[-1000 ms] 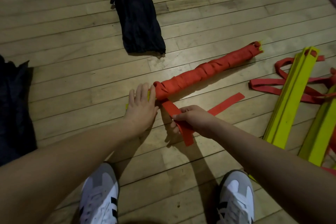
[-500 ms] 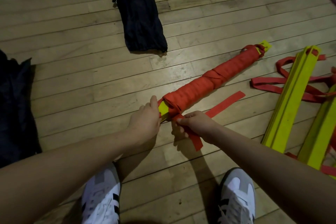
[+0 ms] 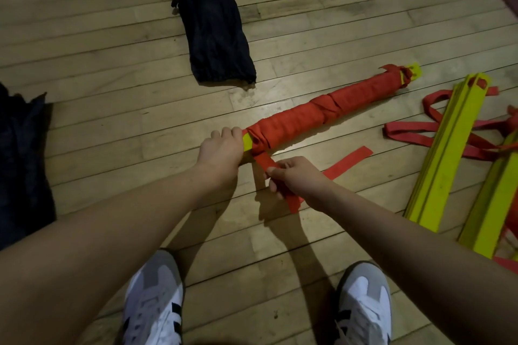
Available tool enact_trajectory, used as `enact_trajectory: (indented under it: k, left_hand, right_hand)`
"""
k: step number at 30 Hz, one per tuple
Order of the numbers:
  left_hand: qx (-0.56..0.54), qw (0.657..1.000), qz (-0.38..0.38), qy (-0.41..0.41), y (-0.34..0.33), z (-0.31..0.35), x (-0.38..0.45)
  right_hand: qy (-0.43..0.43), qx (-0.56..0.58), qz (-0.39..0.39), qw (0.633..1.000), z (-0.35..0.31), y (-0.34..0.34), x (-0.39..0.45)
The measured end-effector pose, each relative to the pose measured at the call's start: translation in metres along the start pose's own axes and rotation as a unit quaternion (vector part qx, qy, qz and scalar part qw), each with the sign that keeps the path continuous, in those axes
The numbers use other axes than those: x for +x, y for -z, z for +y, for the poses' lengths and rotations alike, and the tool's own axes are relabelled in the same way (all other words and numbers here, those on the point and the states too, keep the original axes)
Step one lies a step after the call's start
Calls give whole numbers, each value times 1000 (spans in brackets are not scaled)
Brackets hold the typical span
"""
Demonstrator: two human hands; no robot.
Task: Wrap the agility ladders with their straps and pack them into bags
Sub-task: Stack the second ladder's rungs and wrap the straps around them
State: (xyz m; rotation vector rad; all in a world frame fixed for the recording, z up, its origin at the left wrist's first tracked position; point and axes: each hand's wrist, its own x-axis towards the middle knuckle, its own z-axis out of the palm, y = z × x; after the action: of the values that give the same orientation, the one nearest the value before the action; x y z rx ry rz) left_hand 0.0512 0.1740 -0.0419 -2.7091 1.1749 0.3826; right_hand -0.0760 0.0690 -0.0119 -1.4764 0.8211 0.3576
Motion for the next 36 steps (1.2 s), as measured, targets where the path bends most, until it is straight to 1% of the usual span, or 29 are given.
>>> enact_trajectory:
  k: [2,6,9,12,14,16,17,18,22,26,30,33,36]
  left_hand:
    - [32,999,29,-18,-3,-1,1]
    - [71,995,57,-33,-10,1,-3]
    - [99,993,54,-32,-19,5,-14]
    - [91,987,103,-88,-30,6,-33]
    - [51,983,100,-144,-41,4,-48]
    - [6,985,47,-167,-43,6,-62]
    - [-8,987,10,-163,-41,7,-66]
    - [-16,988,-6,-152,-39,9,-68]
    - [-38,994,-3,-104,-21,14,-60]
    - [-93,993,-53,-56,-14,15,-48]
    - [-92,994,-41,-35,-4,7,-28]
    - [-94,995,-34,-11,0,7,-16]
    - [-44,999,2,-3,3,13,-5]
  right_hand:
    - [-7,27,-10,1000,-2,6,1]
    - [-32,72,-48,996,-2,9,3]
    - [-50,46,-62,996,3,4,3]
    - [-61,31,-54,996,10,-1,1]
    - [-69,28,-46,996,16,-3,-1]
    - [-80,18,-41,996,22,-5,-3]
    - [-87,10,-41,995,25,-6,-5]
    - [-92,2,-43,995,28,-7,-7]
    - [-88,-22,-44,995,29,-6,-15]
    - [-85,-23,-40,995,26,-5,-17]
    - [-97,46,-32,994,22,-5,-19]
    - [-91,76,-26,993,17,-5,-21]
    - [-88,104,-5,991,16,-4,-17]
